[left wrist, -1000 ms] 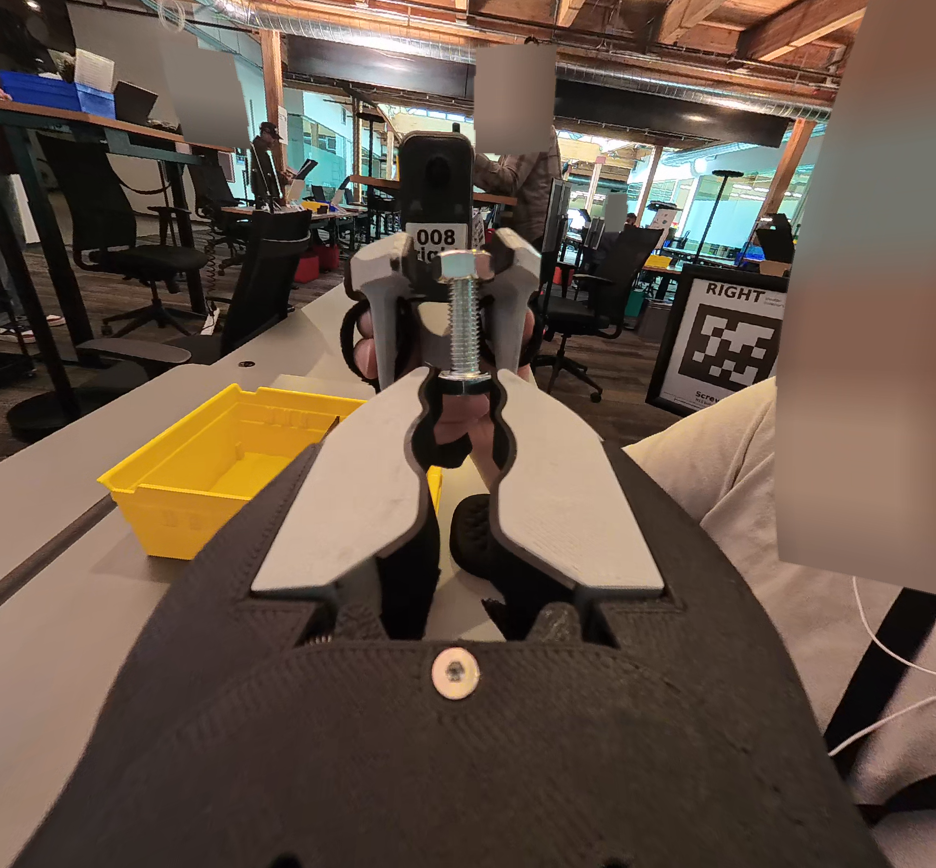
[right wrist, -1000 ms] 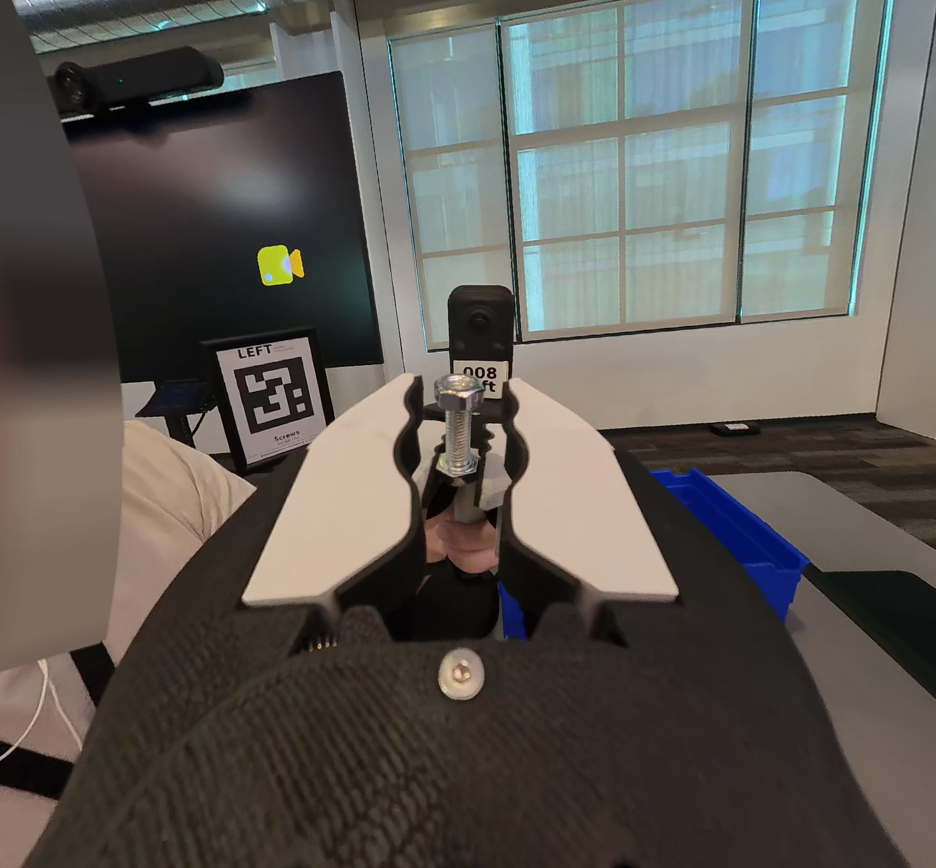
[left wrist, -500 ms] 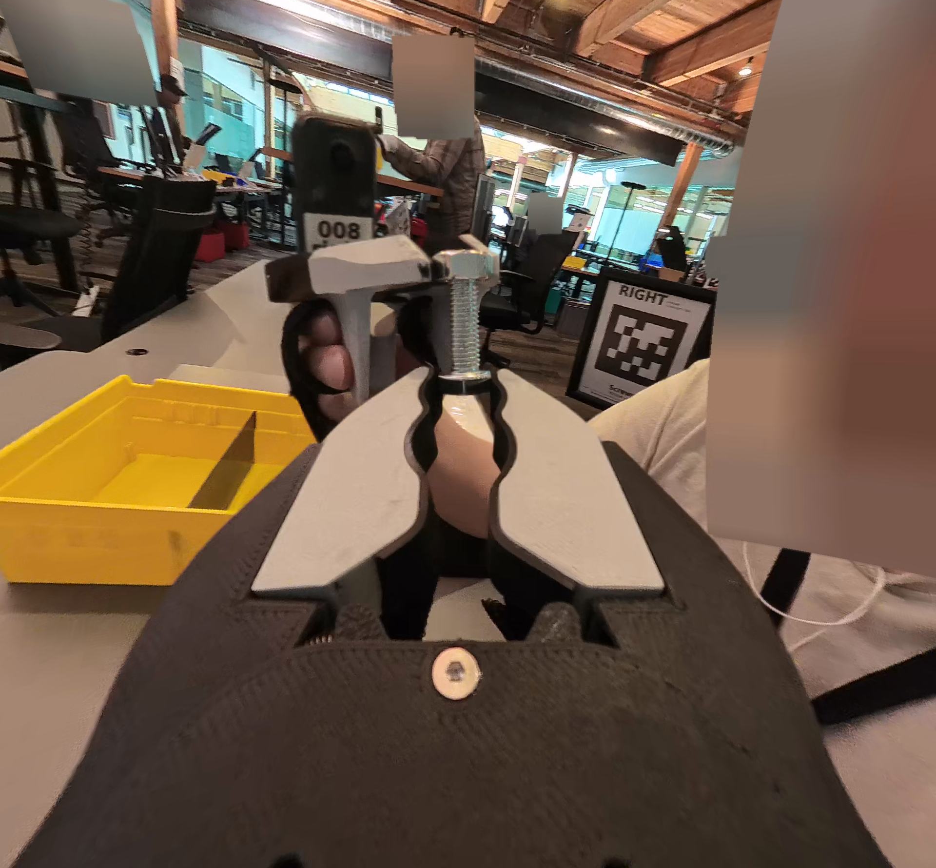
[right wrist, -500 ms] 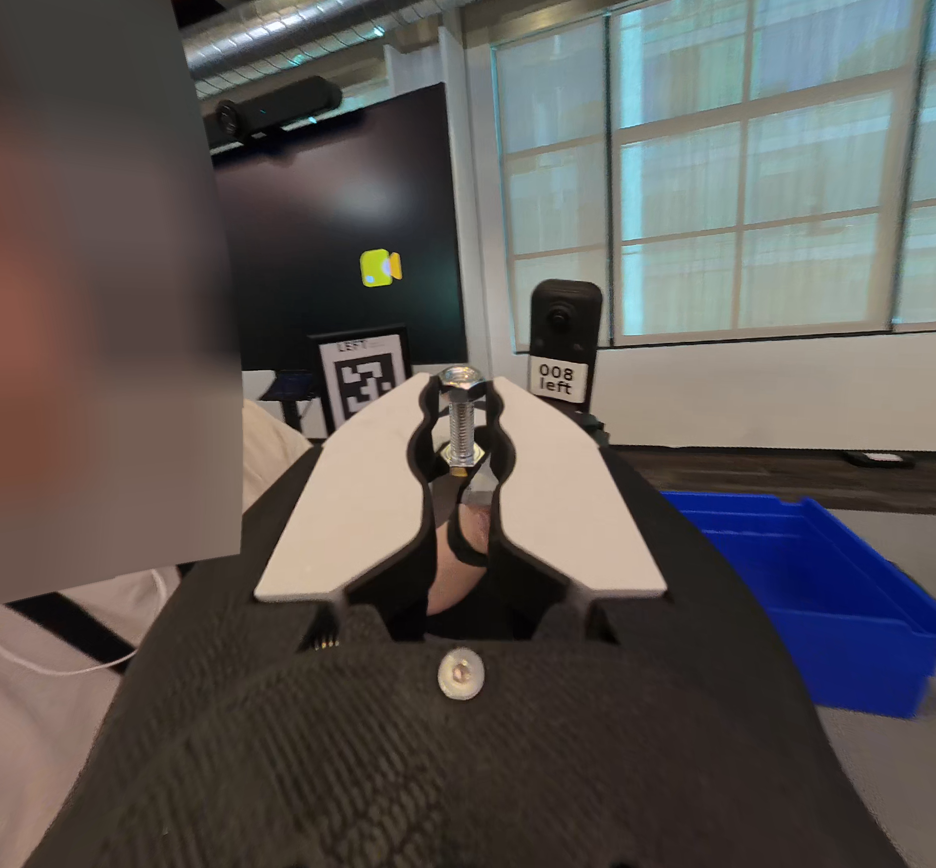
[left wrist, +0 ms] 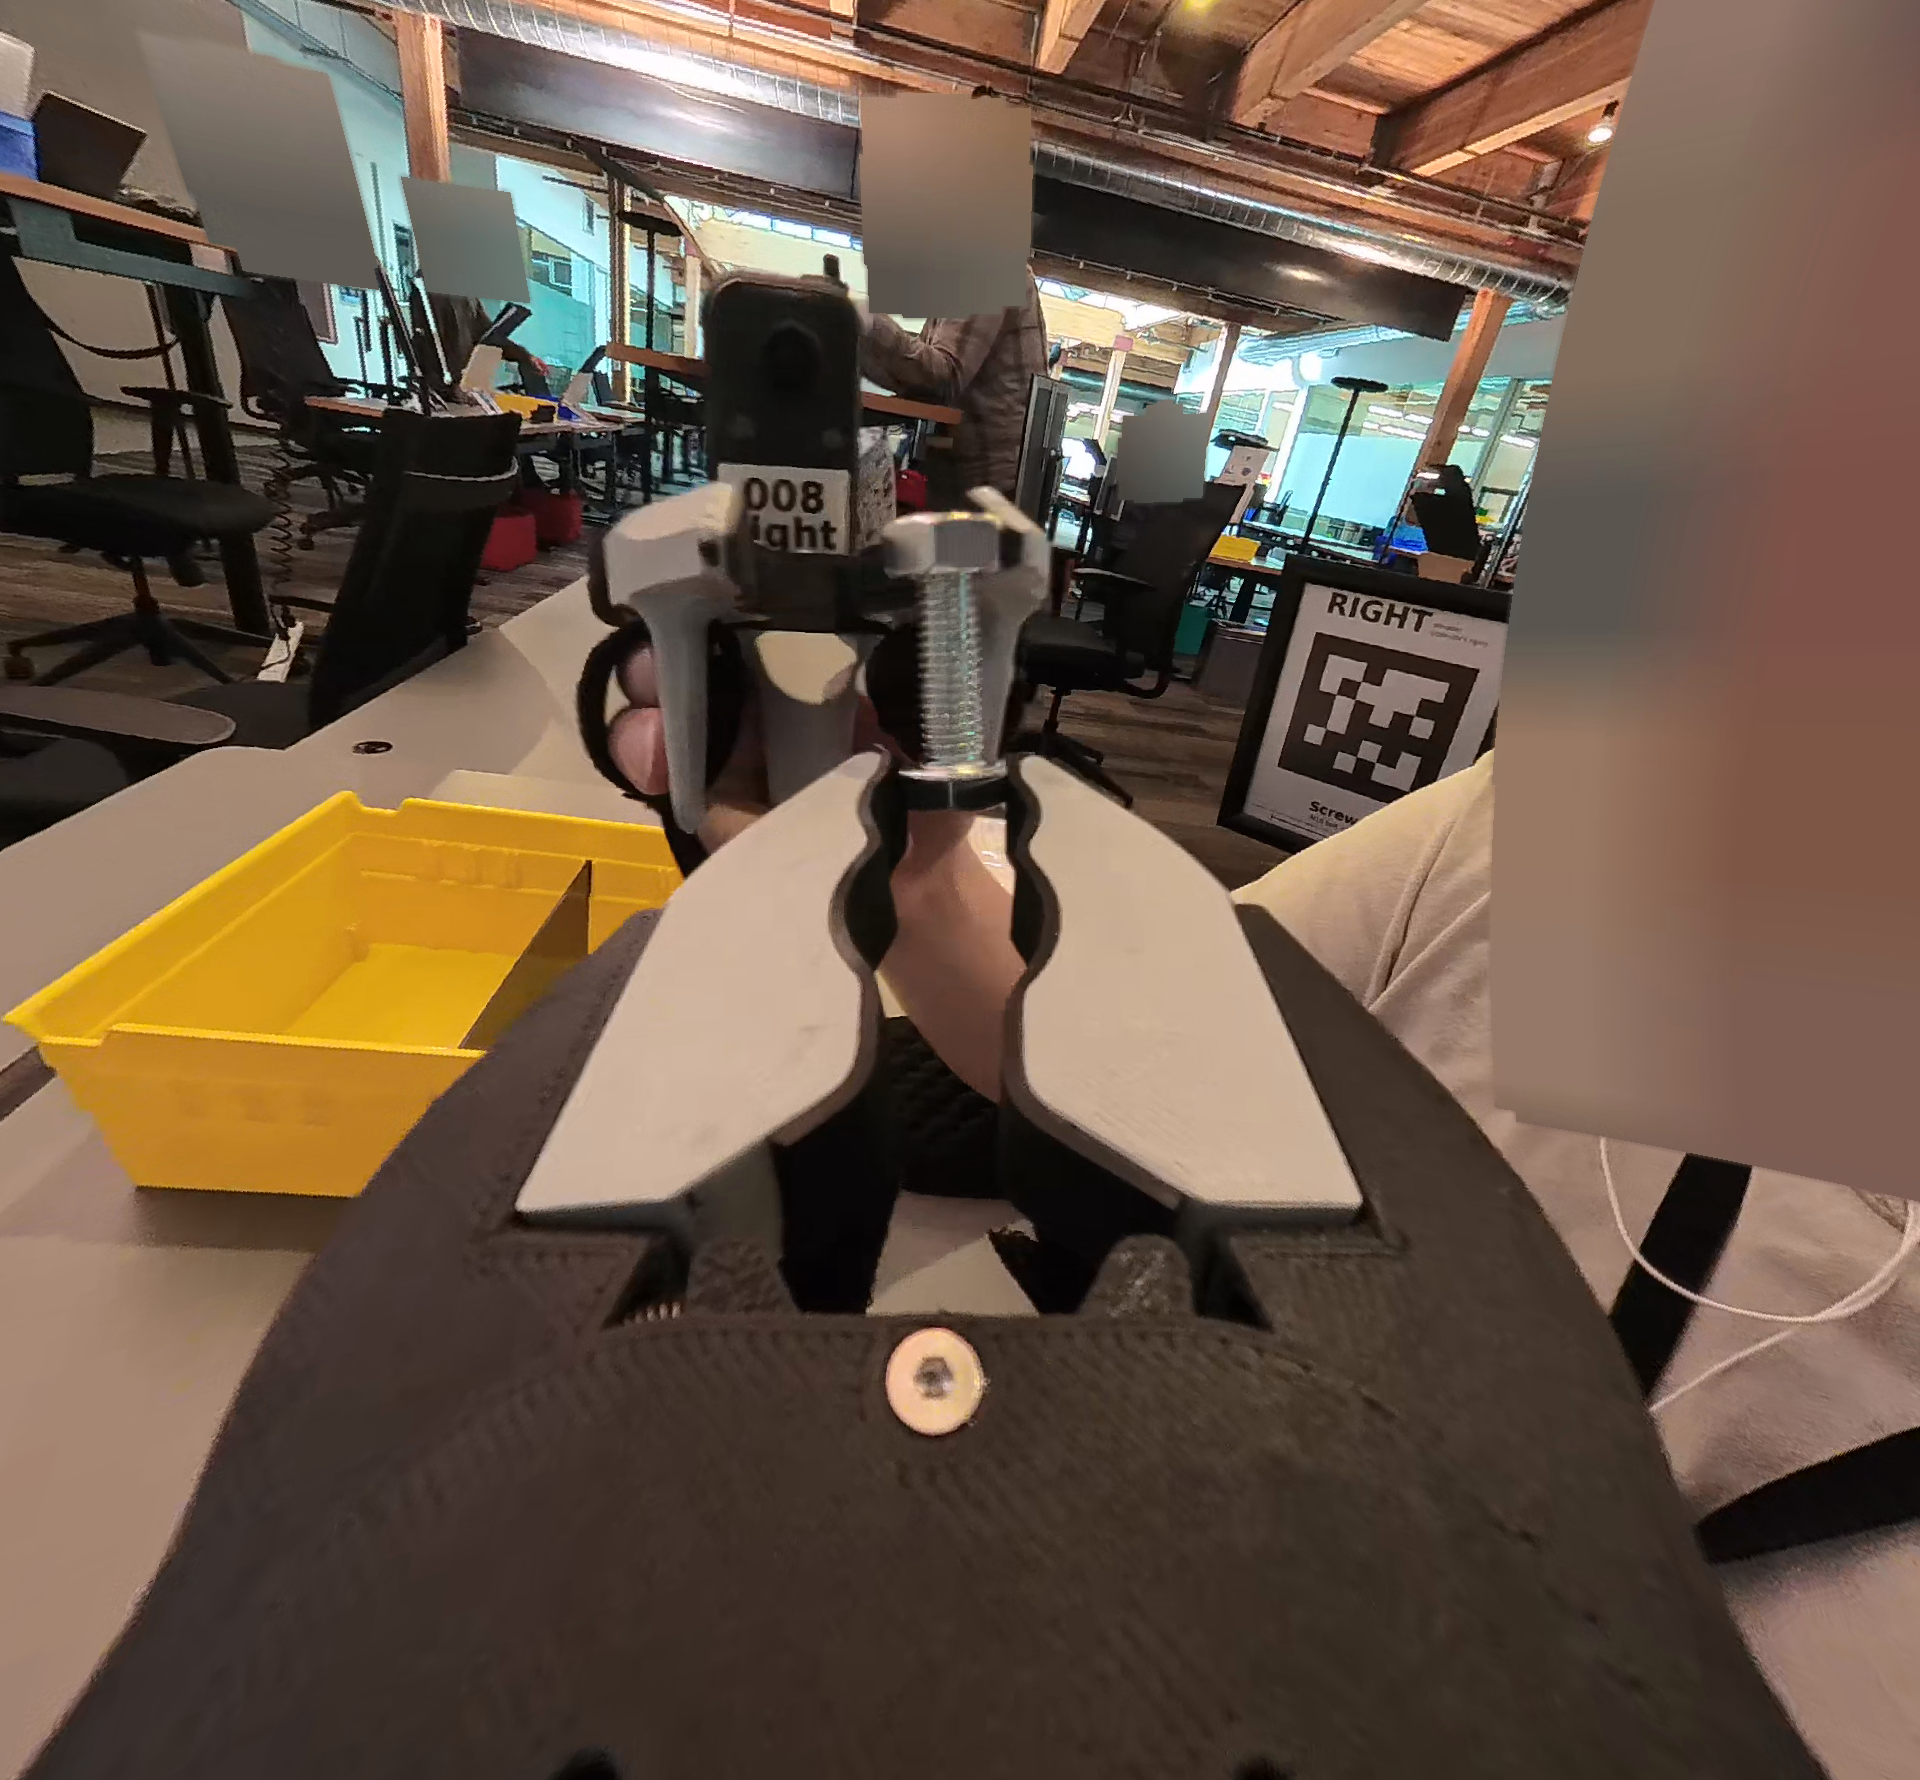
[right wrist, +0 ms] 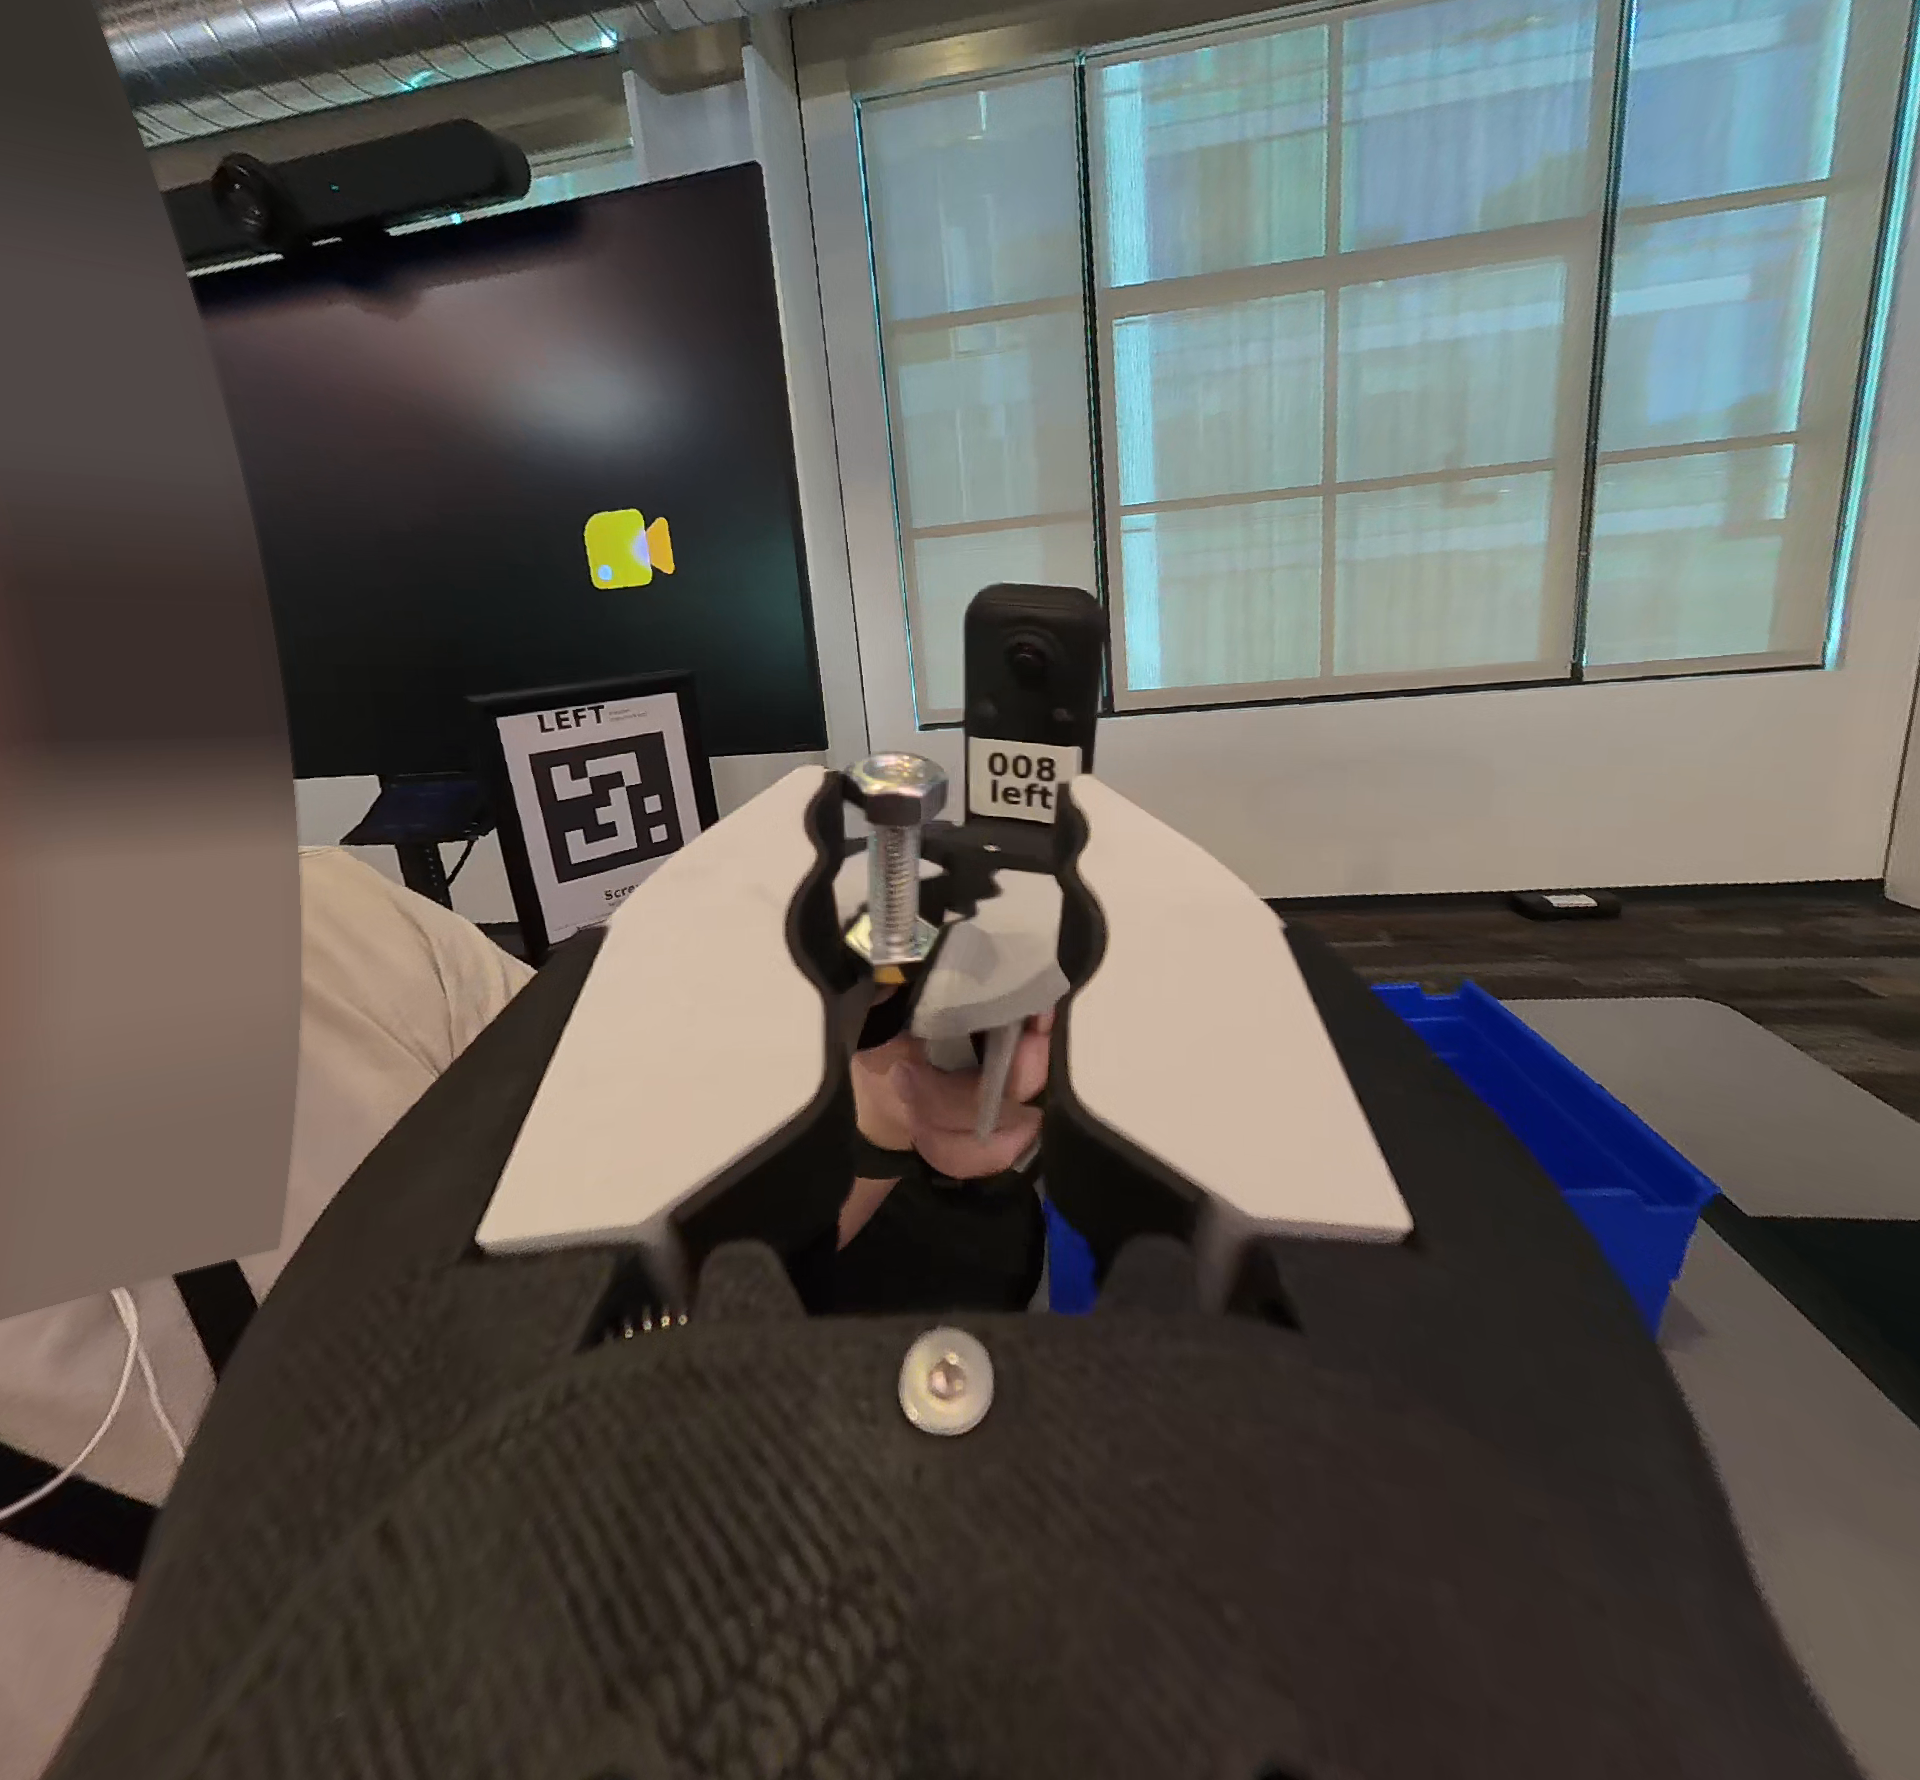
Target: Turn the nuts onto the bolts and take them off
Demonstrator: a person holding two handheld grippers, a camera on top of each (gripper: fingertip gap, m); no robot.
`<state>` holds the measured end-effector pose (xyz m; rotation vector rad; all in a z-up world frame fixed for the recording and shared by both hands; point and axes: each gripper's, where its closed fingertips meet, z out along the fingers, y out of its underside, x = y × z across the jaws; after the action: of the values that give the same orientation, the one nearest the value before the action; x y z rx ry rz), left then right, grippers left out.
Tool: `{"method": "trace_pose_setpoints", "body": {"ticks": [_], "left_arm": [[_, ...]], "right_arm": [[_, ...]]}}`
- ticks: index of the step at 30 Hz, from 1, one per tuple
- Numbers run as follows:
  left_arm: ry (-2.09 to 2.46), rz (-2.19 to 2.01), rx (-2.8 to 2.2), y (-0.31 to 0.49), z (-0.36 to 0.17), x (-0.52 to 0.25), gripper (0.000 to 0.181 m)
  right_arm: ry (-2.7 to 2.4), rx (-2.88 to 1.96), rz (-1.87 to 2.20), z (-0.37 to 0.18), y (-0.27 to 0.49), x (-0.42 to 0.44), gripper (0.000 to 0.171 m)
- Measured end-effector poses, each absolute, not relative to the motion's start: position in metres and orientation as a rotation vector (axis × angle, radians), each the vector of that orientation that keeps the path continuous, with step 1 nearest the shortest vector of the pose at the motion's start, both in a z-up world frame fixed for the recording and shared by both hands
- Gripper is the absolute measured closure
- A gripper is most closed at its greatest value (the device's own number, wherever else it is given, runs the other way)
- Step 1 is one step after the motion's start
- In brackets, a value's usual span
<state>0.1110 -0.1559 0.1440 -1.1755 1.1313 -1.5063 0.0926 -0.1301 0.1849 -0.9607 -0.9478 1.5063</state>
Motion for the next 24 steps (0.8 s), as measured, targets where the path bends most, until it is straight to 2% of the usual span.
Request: {"method": "trace_pose_setpoints", "body": {"ticks": [24], "left_arm": [[1.143,-1.439,-1.207,-0.15,0.141,0.109,0.163]], "right_arm": [[-1.013,-0.967,1.477,0.185,-0.139,0.092,0.134]]}}
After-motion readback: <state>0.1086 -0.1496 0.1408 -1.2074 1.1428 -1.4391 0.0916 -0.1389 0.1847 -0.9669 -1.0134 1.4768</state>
